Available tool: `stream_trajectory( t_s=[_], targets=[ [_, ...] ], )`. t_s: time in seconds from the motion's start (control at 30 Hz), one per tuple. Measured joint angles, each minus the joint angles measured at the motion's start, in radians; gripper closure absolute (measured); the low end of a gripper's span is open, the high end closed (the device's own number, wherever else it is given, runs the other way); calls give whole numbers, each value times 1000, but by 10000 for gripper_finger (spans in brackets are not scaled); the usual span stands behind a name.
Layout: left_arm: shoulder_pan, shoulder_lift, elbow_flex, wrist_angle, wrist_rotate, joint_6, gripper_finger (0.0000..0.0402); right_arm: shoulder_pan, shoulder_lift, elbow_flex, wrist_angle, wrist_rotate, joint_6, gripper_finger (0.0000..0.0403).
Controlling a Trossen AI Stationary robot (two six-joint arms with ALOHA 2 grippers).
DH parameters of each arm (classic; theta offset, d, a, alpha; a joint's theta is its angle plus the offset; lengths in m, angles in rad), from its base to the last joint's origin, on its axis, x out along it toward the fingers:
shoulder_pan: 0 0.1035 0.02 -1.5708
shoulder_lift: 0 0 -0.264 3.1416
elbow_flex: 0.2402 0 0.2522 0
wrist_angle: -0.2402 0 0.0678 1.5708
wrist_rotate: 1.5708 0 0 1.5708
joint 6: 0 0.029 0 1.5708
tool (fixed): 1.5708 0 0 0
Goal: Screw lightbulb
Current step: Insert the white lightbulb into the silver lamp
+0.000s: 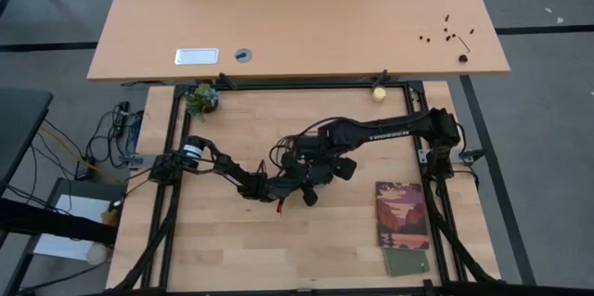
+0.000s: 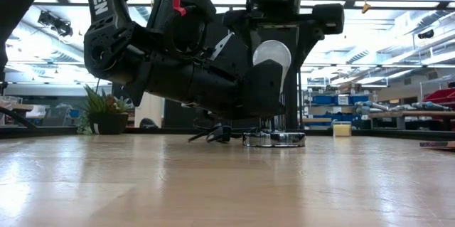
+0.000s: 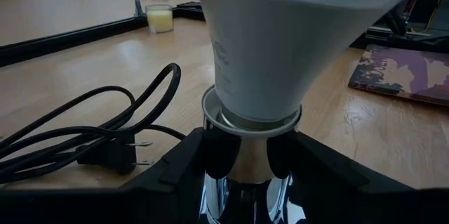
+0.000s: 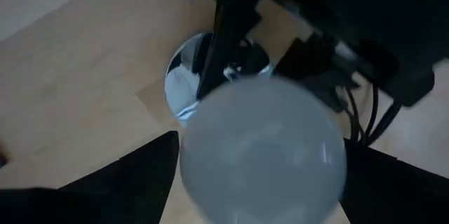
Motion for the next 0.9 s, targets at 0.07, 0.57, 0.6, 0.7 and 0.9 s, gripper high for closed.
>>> stream_trajectory(
  t_s=[0.07, 0.57, 0.6, 0.7, 0.9],
  targets=[
    [0, 0, 0, 0, 0, 0, 217, 1, 0, -12, 27, -8, 17, 55],
    [0, 0, 0, 0, 1, 0, 217, -20, 0, -42, 91, -101, 202, 132],
    [0, 0, 0, 0, 1, 0, 217, -20, 0, -42, 91, -101, 203, 140],
    [0, 0, 0, 0, 0, 0, 217, -17, 0, -42, 91, -101, 207, 143],
    [0, 0, 0, 0, 1, 1, 217, -15, 0, -42, 92, -90, 291, 130]
  ],
)
